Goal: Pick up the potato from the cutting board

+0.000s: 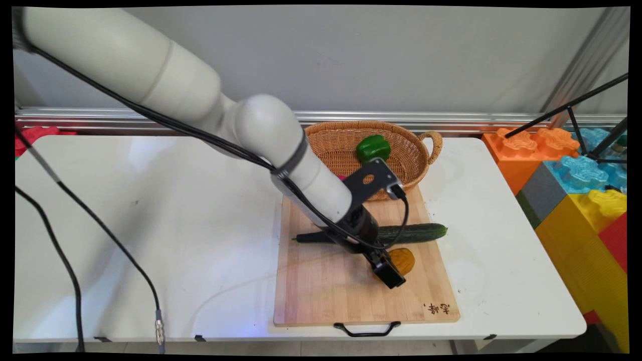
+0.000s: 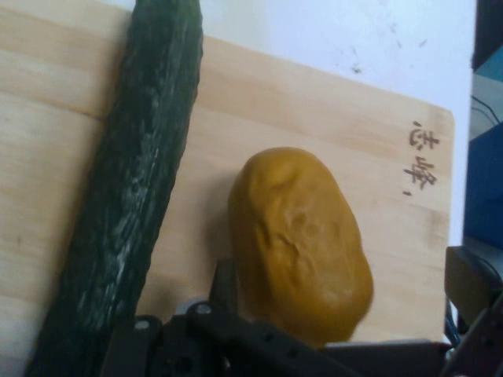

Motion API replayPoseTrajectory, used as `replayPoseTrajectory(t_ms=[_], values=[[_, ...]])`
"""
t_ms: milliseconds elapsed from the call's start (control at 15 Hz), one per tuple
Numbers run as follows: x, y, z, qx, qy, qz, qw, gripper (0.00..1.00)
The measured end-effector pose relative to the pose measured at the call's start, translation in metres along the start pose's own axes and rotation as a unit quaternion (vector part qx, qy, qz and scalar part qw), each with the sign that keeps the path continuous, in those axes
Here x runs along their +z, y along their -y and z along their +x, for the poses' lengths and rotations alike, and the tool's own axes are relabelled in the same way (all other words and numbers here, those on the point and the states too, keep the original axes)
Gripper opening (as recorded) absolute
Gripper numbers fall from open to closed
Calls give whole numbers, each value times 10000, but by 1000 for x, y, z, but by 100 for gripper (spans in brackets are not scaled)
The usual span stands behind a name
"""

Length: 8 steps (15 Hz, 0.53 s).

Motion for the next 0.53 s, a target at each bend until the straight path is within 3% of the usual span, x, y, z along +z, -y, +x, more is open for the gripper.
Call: replayPoseTrajectory(t_ms=[400,467,533], values=[[32,4,3,-225,-82,147,9996,100],[34,4,4,-245,-95,158,9995,0],[36,4,5,-263,-114,163,9995,0]])
